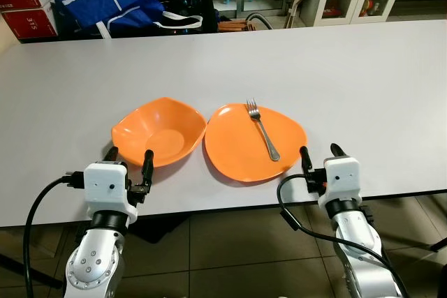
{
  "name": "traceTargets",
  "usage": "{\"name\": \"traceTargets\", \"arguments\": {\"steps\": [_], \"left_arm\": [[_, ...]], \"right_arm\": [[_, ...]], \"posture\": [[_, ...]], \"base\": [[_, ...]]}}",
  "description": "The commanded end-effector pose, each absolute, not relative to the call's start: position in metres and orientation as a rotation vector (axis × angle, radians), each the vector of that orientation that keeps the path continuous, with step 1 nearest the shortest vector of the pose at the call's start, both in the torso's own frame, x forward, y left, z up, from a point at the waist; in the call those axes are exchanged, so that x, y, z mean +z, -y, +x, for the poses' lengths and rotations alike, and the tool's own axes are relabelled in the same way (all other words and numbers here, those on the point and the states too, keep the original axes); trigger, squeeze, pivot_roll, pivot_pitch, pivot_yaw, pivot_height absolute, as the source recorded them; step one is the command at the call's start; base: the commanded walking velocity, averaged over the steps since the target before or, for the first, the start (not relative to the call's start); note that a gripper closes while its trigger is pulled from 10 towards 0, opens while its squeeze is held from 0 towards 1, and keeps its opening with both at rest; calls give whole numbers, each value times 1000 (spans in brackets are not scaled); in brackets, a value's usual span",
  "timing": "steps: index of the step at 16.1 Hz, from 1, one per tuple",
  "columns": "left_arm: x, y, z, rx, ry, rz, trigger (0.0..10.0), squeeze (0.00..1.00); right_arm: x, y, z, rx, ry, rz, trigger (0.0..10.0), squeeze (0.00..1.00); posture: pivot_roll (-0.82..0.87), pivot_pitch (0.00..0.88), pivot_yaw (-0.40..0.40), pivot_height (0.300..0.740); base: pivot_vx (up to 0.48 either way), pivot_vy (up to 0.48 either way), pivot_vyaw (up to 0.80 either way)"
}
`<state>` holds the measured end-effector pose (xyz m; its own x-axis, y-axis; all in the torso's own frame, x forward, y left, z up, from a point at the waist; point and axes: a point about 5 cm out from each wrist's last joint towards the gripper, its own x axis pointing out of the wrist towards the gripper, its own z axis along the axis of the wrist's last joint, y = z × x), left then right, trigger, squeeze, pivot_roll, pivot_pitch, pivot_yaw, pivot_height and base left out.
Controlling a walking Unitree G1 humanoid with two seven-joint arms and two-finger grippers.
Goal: Setting the table
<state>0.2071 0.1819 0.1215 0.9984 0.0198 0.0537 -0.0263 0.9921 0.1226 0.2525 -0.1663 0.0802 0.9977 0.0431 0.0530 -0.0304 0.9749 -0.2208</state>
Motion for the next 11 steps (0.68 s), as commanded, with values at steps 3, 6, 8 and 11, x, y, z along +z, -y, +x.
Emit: {"name": "traceTargets", "arguments": {"steps": [3, 6, 8, 11], "left_arm": [[130, -181, 214, 49, 56, 118, 10000, 0], [132, -182, 215, 70, 49, 94, 10000, 0], [132, -182, 218, 80, 41, 81, 10000, 0], [132, -180, 220, 79, 35, 78, 10000, 0]], "right_arm": [[83, 160, 263, 58, 42, -190, 10000, 0], [86, 159, 269, 56, 33, -165, 10000, 0], [90, 157, 274, 70, 36, -149, 10000, 0], [93, 156, 280, 84, 37, -173, 10000, 0]], "posture": [[-85, 0, 66, 740], [-82, 0, 64, 740], [-82, 0, 63, 740], [-80, 0, 61, 740]], "base": [[0, 0, 0], [0, 209, 0], [0, 469, 0], [0, 472, 267]]}}
